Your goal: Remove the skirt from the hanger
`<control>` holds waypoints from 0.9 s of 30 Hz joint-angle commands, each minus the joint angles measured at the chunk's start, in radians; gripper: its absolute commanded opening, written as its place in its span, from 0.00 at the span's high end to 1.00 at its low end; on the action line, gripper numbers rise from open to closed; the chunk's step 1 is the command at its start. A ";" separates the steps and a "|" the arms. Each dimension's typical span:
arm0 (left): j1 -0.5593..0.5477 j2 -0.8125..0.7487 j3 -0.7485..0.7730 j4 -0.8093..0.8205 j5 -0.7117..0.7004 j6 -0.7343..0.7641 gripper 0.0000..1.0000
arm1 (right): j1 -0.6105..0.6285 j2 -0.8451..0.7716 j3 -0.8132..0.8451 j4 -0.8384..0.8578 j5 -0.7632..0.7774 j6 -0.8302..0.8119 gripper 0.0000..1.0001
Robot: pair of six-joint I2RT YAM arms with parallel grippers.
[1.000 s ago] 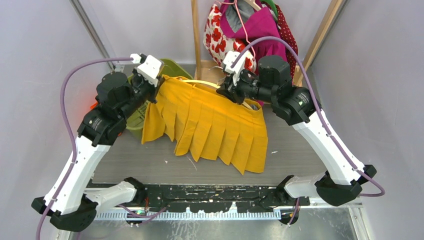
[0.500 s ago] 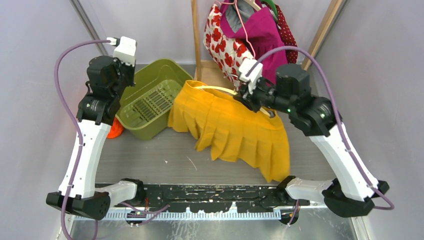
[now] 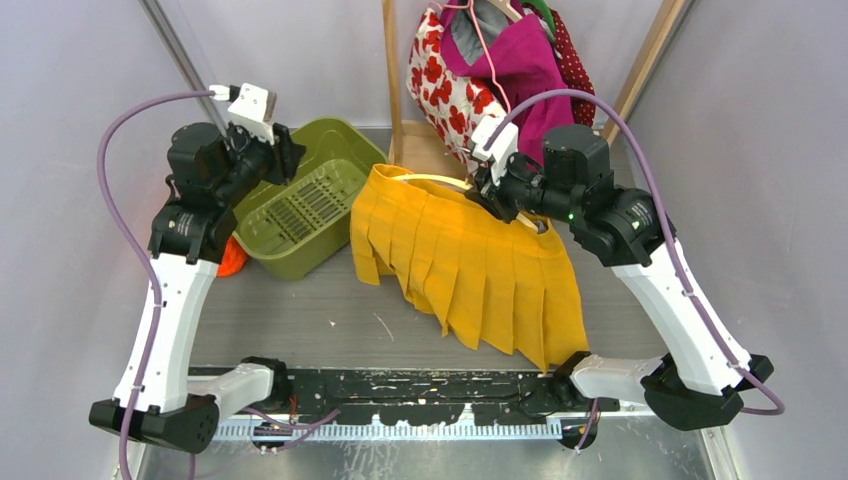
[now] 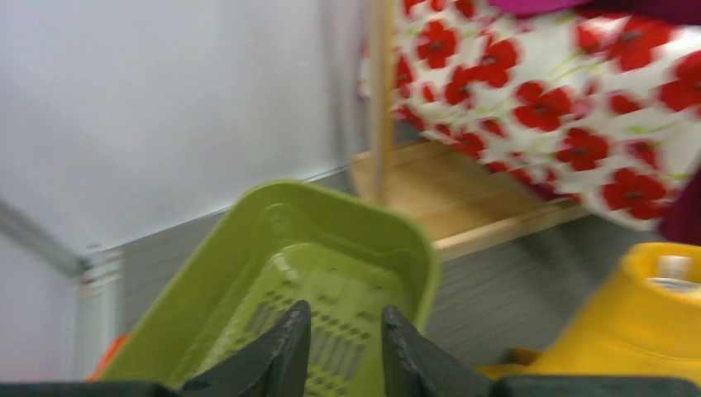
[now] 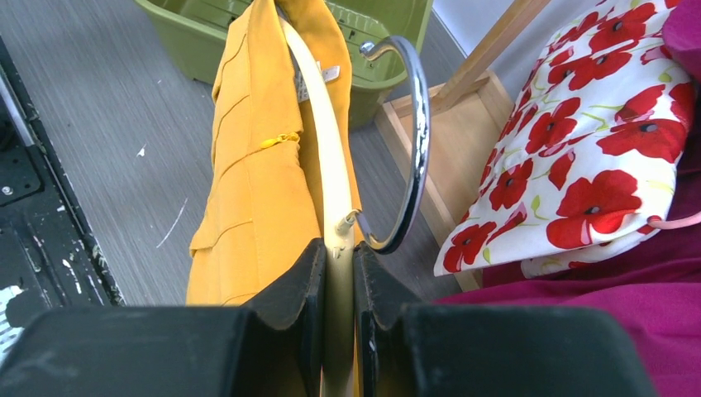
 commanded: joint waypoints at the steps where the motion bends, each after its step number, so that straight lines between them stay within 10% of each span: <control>1: 0.005 -0.072 -0.032 0.105 0.304 -0.151 0.59 | -0.003 -0.030 0.059 0.146 -0.035 0.012 1.00; 12: 0.005 -0.045 -0.174 0.345 0.782 -0.335 0.44 | -0.003 -0.035 0.085 0.137 -0.043 0.003 0.99; 27: 0.005 0.014 -0.225 0.550 0.879 -0.431 0.39 | -0.004 -0.034 0.104 0.123 -0.037 0.002 0.99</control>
